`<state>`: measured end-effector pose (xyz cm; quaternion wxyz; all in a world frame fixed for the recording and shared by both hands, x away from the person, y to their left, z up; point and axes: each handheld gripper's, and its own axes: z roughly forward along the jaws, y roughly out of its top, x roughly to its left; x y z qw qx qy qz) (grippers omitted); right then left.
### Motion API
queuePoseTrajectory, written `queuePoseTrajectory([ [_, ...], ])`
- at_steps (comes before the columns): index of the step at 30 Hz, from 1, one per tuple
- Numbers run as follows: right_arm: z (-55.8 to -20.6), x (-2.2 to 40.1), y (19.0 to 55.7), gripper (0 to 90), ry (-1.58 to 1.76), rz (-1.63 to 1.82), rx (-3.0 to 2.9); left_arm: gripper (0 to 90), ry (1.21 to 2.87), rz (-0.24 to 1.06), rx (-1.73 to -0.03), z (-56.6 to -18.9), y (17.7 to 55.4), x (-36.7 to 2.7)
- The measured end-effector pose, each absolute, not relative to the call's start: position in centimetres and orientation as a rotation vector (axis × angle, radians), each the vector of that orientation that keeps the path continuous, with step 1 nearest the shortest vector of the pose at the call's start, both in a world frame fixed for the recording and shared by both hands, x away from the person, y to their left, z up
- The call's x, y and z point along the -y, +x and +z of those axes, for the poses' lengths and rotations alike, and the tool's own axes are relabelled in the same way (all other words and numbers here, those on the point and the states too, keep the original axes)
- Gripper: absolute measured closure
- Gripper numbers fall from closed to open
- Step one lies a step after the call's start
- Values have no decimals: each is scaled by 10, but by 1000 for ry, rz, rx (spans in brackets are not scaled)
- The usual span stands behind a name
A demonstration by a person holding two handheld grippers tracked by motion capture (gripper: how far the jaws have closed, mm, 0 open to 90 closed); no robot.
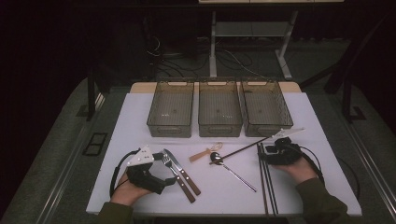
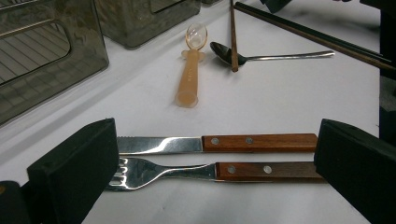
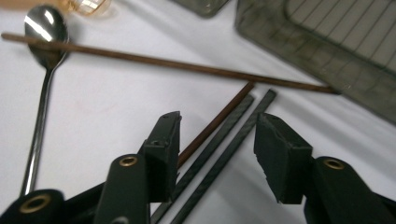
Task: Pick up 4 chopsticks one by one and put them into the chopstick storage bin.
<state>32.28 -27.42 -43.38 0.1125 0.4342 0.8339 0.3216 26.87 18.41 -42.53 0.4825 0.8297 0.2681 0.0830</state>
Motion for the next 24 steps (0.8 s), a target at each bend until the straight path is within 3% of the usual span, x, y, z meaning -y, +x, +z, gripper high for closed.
queuePoseTrajectory([
  [9,-435,272,313,574,1242,891,-2449,0,2020,204,-655,-425,269,-185],
  [12,-437,272,309,576,1247,881,-2457,0,2020,205,-655,-425,268,-184],
  [16,-437,269,305,509,1275,900,-2453,0,2023,204,-657,-425,268,-184],
  [24,-442,260,304,529,1264,840,-2456,0,2020,205,-656,-425,268,-184],
])
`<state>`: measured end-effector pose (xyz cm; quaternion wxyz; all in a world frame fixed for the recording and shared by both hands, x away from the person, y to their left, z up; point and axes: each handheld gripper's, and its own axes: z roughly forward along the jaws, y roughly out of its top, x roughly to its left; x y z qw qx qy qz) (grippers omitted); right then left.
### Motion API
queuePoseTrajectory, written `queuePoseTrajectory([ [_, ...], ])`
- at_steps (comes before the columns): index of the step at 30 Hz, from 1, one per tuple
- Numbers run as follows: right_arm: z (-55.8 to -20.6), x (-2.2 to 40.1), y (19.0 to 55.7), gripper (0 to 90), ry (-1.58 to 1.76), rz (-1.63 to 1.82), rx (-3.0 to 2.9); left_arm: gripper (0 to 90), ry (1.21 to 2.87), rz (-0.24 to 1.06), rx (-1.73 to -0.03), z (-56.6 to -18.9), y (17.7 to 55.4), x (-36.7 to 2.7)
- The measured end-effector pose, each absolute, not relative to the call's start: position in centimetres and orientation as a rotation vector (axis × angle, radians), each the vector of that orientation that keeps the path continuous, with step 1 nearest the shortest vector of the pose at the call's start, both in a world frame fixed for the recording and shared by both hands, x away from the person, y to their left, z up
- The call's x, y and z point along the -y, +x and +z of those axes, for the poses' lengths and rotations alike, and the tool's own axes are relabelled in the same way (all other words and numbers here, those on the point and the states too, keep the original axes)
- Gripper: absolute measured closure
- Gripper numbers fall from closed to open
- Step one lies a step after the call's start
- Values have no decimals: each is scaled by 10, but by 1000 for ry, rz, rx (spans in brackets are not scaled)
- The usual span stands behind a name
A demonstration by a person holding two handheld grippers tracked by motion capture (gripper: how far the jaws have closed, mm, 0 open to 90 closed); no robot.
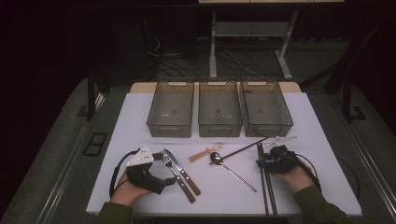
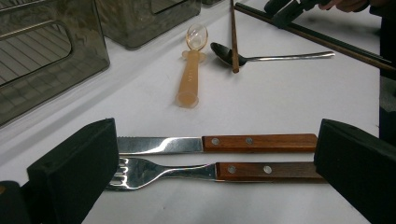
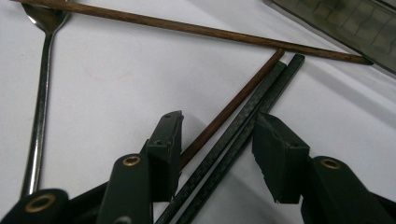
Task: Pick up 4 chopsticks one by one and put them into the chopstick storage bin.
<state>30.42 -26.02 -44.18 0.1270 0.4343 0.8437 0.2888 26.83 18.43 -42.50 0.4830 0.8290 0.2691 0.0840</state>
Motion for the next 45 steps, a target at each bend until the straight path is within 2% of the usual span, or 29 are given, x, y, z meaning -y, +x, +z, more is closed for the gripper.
queuePoseTrajectory([
  [22,-438,272,305,677,1169,767,-2500,0,2016,204,-656,-425,268,-185],
  [29,-437,279,307,698,1147,748,-2505,0,2016,203,-657,-425,268,-185],
  [36,-433,280,308,676,1155,805,-2494,0,2017,205,-655,-425,268,-185],
  [40,-425,266,311,698,1132,887,-2492,0,2027,204,-653,-425,269,-184],
  [45,-421,233,320,800,1056,993,-2534,0,2027,204,-653,-425,268,-184],
])
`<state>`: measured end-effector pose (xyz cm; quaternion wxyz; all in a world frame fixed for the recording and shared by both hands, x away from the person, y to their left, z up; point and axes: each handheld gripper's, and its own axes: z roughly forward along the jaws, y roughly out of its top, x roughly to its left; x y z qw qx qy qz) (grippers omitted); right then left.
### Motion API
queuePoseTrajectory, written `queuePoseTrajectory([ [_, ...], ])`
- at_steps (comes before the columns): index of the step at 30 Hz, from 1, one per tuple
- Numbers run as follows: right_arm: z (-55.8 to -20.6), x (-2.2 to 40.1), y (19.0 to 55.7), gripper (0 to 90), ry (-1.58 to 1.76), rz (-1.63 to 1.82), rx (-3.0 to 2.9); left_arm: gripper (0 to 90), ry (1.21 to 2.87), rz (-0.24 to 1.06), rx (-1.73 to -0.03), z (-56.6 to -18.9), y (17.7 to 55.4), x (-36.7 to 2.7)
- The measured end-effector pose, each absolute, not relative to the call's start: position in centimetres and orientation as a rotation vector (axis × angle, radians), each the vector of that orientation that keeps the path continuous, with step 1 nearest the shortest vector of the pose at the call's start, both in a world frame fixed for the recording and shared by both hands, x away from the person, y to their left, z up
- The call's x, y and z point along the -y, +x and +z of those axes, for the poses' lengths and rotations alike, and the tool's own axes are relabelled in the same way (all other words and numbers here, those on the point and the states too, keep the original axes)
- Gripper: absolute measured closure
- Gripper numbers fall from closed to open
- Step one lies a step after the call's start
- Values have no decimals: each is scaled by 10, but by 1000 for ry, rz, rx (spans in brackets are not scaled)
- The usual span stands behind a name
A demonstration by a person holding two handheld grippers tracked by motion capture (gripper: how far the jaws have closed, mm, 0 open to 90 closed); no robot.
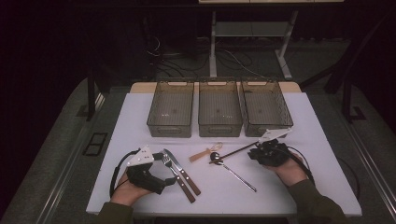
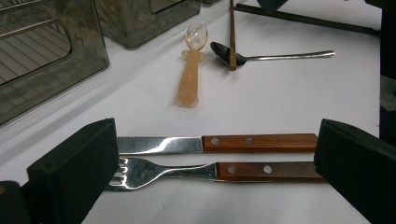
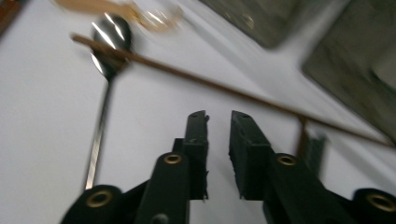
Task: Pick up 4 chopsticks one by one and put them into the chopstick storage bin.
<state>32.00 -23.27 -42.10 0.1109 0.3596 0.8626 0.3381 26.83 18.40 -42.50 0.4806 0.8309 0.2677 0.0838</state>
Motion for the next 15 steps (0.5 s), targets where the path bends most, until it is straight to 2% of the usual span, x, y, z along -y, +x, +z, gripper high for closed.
queuePoseTrajectory([
  [6,-421,194,335,894,978,1062,-2580,0,2022,206,-654,-425,268,-184],
  [15,-428,161,351,899,927,1082,-2600,0,2018,205,-655,-425,268,-185],
])
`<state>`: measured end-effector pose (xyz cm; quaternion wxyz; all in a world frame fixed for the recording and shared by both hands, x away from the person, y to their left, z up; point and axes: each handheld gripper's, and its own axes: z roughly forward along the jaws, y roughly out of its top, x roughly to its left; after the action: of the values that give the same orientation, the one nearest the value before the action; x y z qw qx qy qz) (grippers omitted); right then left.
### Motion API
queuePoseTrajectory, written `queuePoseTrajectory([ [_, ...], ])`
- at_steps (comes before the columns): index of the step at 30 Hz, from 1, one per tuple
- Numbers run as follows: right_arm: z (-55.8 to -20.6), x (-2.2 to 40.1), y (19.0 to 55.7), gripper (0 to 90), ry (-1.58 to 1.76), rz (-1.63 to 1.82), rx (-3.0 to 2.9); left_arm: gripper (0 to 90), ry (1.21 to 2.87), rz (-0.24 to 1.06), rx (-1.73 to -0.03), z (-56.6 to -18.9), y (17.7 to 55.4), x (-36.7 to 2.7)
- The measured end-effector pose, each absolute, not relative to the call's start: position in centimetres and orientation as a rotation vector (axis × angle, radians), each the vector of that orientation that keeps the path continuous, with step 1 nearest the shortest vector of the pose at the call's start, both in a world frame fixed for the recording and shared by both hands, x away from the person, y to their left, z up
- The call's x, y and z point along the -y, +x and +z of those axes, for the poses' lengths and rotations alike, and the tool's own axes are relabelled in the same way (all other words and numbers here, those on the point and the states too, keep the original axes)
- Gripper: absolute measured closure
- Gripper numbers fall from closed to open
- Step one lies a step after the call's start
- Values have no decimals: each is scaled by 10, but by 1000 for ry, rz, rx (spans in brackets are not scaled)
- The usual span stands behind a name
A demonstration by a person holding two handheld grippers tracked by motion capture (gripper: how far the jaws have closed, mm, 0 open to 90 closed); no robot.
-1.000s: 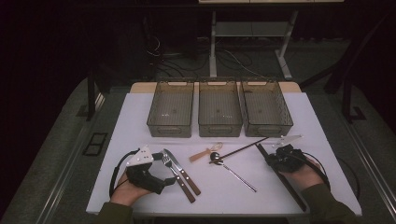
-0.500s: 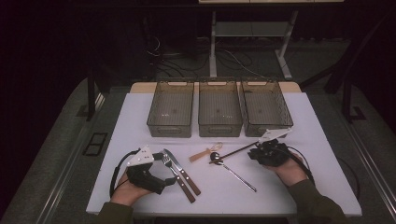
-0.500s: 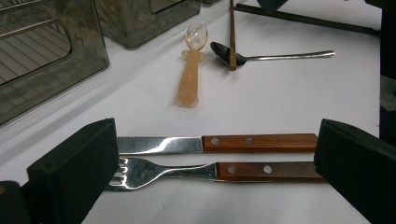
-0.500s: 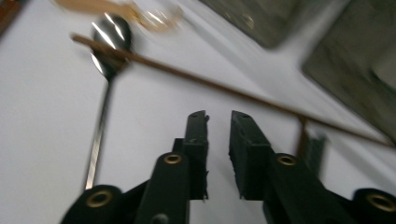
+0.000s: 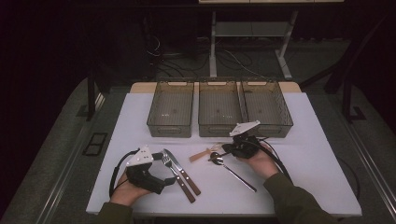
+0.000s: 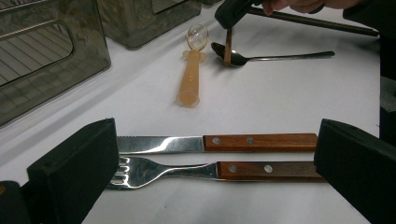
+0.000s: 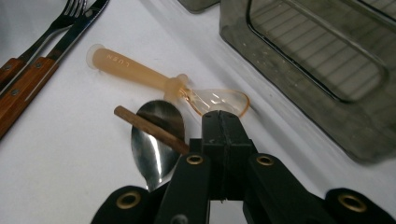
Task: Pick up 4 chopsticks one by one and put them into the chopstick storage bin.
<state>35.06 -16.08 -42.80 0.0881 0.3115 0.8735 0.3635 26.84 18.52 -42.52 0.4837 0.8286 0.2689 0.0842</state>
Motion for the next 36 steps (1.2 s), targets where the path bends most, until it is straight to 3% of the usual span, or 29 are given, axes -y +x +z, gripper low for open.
queuePoseTrajectory([
  [36,-436,152,319,899,789,946,-2780,0,2020,203,-655,-425,268,-186],
])
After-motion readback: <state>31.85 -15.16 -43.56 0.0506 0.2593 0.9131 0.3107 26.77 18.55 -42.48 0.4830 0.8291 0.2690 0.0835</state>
